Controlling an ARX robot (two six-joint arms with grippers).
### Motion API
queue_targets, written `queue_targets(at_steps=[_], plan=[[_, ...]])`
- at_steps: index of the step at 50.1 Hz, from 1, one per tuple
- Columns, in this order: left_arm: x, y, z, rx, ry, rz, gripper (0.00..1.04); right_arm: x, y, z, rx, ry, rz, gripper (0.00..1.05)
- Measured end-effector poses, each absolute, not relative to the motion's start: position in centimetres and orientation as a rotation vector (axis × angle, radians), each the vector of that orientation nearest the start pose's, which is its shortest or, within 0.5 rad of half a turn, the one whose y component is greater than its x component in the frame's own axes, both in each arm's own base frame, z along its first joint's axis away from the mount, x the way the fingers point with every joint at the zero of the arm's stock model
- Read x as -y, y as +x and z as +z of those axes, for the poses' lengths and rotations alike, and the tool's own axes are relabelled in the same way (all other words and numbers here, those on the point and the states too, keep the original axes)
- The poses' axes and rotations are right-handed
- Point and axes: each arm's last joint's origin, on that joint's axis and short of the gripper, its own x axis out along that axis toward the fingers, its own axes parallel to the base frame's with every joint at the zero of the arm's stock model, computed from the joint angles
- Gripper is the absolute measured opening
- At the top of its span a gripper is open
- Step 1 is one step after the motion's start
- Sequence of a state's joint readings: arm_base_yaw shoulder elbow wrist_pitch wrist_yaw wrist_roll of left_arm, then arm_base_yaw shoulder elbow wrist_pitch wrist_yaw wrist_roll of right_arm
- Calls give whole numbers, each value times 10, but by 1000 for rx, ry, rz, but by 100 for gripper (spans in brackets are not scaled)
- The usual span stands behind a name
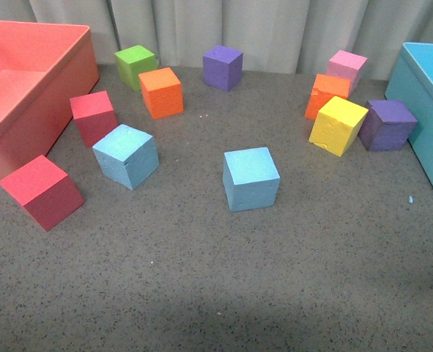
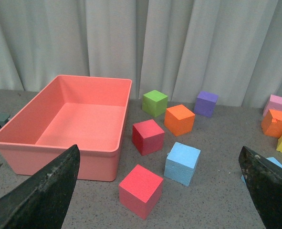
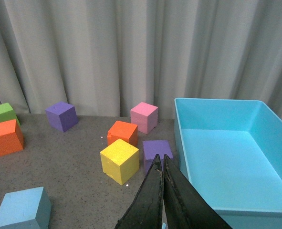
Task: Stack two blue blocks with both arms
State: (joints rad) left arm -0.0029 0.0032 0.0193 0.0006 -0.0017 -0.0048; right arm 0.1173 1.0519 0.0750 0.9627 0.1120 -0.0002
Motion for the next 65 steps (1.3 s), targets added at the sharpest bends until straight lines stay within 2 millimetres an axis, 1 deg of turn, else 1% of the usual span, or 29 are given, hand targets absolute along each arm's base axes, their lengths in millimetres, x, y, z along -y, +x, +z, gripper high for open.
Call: queue_targets(at_steps=[9,12,18,22,41,65], plan=[[0,97,170,16,-5,-2,98,-12,159,161,-20,-2,3,1],[0,97,170,17,-5,-1,98,-7,156,161,-19,-1,25,1],[0,97,170,17,-5,0,98,-1,149,162,-15,0,-2,1],[0,97,170,17,-5,-1,98,0,142,162,-14,0,2,1],[0,97,170,16,-5,-1,98,0,125,167,1,0,1,1],[0,97,170,16,-5,-1,98,0,113,168,6,0,1,1]])
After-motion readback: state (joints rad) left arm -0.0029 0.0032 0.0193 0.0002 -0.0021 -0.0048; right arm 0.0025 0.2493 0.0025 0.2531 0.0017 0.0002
